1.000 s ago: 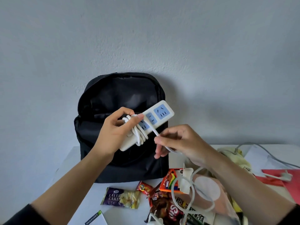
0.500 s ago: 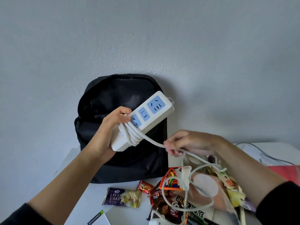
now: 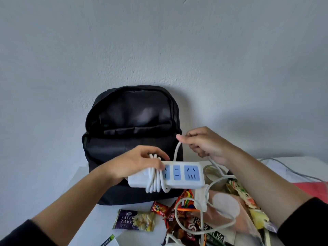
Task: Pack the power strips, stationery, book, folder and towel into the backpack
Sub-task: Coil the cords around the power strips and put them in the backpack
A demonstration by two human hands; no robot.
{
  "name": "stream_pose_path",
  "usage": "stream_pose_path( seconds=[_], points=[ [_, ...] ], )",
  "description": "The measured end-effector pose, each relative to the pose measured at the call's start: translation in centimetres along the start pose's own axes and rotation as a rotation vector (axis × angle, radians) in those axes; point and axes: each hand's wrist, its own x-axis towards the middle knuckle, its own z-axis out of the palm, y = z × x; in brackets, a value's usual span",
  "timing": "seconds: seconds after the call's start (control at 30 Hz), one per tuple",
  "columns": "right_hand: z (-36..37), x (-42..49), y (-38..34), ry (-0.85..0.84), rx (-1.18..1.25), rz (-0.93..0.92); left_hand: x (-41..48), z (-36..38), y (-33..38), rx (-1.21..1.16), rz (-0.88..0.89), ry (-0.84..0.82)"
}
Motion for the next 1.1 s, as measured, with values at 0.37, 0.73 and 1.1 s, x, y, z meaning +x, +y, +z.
stream_pose_path(
  seconds=[0.37, 0.73, 1.1],
  points=[
    [0.2, -2.5, -3.3, -0.307, 0.044, -0.167, 0.8, -0.5, 1.6, -0.017, 0.194, 0.268],
    [0.1, -2.9, -2.5, -0.364, 0.156, -0.229, -0.3, -1.3, 1.8, -0.248, 0.276, 0.428],
    [0.7, -1.1, 0.5, -0.422, -0.096, -0.173, 0.2, -1.8, 3.4, -0.641, 0.128, 0.459]
  ],
)
